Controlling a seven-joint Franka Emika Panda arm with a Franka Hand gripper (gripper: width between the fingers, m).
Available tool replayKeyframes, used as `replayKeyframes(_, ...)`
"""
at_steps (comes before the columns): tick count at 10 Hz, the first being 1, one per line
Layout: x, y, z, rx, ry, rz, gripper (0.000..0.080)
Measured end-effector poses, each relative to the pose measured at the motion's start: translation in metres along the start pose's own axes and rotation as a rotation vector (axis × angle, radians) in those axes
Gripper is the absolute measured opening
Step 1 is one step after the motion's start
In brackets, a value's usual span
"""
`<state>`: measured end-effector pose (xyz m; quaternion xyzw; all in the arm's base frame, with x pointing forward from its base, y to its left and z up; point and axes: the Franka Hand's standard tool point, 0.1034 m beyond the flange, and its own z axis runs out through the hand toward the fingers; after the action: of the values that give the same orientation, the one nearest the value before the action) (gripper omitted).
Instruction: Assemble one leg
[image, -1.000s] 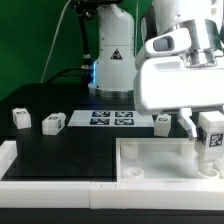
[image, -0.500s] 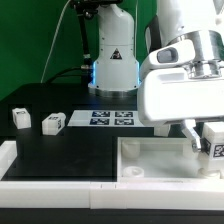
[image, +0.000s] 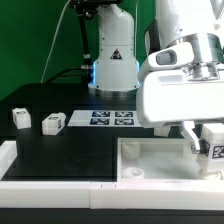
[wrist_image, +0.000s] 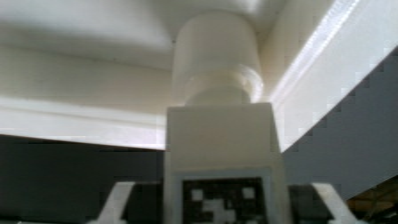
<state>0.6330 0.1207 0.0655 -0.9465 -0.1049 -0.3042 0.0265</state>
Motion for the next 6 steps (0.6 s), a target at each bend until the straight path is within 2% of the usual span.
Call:
replayKeyframes(1,-0.0006,0.0000,0.0003,0.000,-0.003,0.000,0.0288)
replayKeyframes(2,-0.0029,-0.0004,0.0013,0.002,-0.014,0.000,0.0357)
replayKeyframes(3,-0.0030,-0.0004,0.0013,0.002,-0.014,0.000,0.0492)
replayKeyframes(4,-0.0032,-0.0004,0.0015,0.002,-0.014,0.000,0.0492)
replayKeyframes(5,-0.0035,-0.0005,0.0016,0.003,-0.014,0.000,0.0616)
replayKeyframes(6,-0.0036,-0.0004,0.0017,0.003,-0.015,0.000,0.0640)
